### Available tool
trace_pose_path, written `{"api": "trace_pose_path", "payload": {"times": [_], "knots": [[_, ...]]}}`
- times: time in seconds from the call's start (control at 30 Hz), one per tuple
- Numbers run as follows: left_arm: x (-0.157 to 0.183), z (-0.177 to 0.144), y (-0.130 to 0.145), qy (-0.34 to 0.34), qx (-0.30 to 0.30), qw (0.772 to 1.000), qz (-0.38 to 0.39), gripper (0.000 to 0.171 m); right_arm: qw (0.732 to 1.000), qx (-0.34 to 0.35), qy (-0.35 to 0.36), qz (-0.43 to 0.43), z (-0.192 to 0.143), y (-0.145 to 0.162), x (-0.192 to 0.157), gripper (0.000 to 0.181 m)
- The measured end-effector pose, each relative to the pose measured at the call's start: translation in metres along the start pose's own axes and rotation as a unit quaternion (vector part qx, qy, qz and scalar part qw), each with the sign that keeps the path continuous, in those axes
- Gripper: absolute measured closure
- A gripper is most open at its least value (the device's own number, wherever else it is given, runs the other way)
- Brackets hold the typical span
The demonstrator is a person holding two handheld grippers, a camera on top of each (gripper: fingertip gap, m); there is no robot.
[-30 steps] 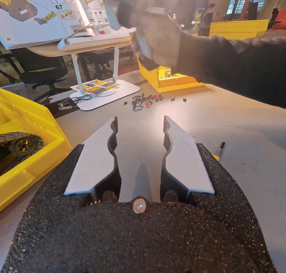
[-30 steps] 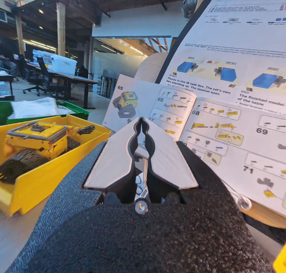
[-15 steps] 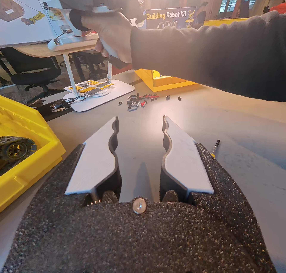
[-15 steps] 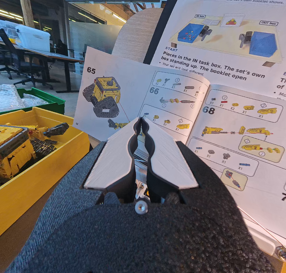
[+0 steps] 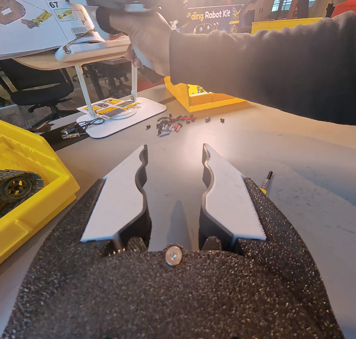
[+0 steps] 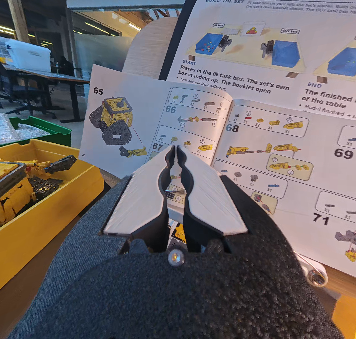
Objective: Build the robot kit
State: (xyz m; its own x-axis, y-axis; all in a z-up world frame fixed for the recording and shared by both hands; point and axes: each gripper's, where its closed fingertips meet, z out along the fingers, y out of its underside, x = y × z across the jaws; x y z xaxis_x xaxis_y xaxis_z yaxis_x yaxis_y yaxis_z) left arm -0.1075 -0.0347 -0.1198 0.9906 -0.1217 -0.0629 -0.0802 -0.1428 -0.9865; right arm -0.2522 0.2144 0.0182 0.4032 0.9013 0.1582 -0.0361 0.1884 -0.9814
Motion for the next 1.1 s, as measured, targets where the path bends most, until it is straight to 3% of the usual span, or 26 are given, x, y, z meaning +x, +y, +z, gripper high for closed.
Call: {"api": "trace_pose_path", "payload": {"times": [0.37, 0.6, 0.83, 1.1], "knots": [[0.001, -0.001, -0.001, 0.001, 0.003, 1.0, 0.003, 0.116, 1.0, -0.003, -0.009, -0.008, -0.005, 0.003, 0.003, 0.172], [0.004, -0.001, -0.003, 0.006, 0.005, 1.0, 0.006, 0.116, 1.0, 0.017, -0.023, -0.008, -0.036, 0.002, -0.003, 0.169], [0.006, 0.0, -0.001, 0.003, 0.0, 1.0, 0.015, 0.116, 0.997, 0.038, -0.065, 0.015, -0.088, 0.0, -0.029, 0.168], [0.005, 0.001, 0.0, -0.002, -0.001, 1.0, 0.015, 0.117, 0.985, 0.024, -0.168, 0.031, -0.189, 0.014, -0.09, 0.164]]}}
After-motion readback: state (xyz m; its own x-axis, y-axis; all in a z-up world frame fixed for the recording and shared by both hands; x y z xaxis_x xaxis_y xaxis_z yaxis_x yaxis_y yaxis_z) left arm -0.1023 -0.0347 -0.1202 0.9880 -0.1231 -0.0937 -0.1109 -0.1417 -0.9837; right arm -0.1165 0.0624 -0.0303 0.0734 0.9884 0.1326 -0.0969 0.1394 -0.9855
